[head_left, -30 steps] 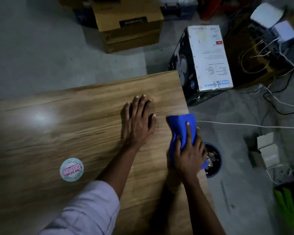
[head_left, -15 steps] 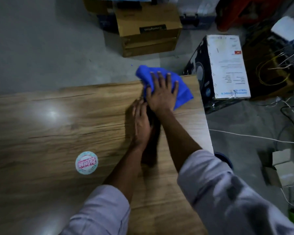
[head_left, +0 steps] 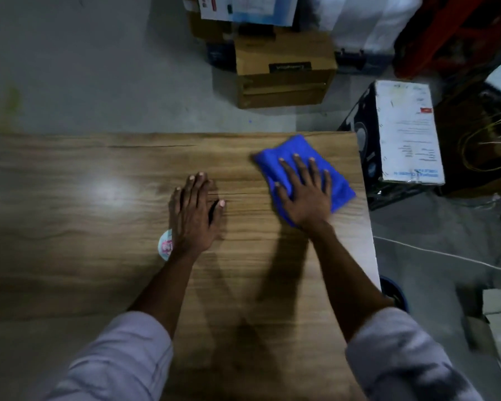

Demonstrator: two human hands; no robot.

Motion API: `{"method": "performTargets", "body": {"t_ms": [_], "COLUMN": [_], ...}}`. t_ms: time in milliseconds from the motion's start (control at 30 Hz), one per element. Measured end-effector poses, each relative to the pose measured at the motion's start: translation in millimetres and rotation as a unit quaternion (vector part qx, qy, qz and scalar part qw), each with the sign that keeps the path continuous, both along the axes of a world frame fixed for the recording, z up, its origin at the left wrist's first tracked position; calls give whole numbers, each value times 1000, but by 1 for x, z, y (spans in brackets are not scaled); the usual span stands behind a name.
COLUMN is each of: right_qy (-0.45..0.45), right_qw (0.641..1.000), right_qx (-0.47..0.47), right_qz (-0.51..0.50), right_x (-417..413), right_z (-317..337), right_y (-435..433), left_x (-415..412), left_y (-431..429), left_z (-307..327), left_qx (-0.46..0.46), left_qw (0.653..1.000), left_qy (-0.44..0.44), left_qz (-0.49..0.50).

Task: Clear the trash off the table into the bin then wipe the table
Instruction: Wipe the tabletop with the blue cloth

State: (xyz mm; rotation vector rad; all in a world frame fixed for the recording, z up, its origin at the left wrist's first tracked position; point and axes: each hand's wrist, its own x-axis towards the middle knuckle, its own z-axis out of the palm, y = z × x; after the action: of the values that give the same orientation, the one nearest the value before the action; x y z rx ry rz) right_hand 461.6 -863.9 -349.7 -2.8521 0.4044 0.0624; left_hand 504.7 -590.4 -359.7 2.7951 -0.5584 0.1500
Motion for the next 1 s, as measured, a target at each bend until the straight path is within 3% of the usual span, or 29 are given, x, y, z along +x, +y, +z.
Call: {"method": "performTargets", "body": {"t_ms": [133,300,500,700,833,1000], "right_qy": [26,30,55,49,73,41], "right_qw": [995,984,994,998,994,995], "right_qx": [-20,-7,-30,-12,-21,-51], "right_qz": [-99,-173,-88,26,75,-73], "right_x": [-10,47,141,206,207,157], "right_z": [4,5,5,7,11,7], "right_y": [-50,-41,72,234,204,118], "left_x": [2,5,9,53,109,159], "left_y": [0,3,5,70,150,253], "left_z": [3,1,2,-11,-8,-1], "left_qx": [-1,-17,-45,-78,-63,-33], "left_qw": [1000,999,998,993,996,997], "left_qy": [12,26,47,26,49,34], "left_qz": [9,16,17,-88,-38,61]}}
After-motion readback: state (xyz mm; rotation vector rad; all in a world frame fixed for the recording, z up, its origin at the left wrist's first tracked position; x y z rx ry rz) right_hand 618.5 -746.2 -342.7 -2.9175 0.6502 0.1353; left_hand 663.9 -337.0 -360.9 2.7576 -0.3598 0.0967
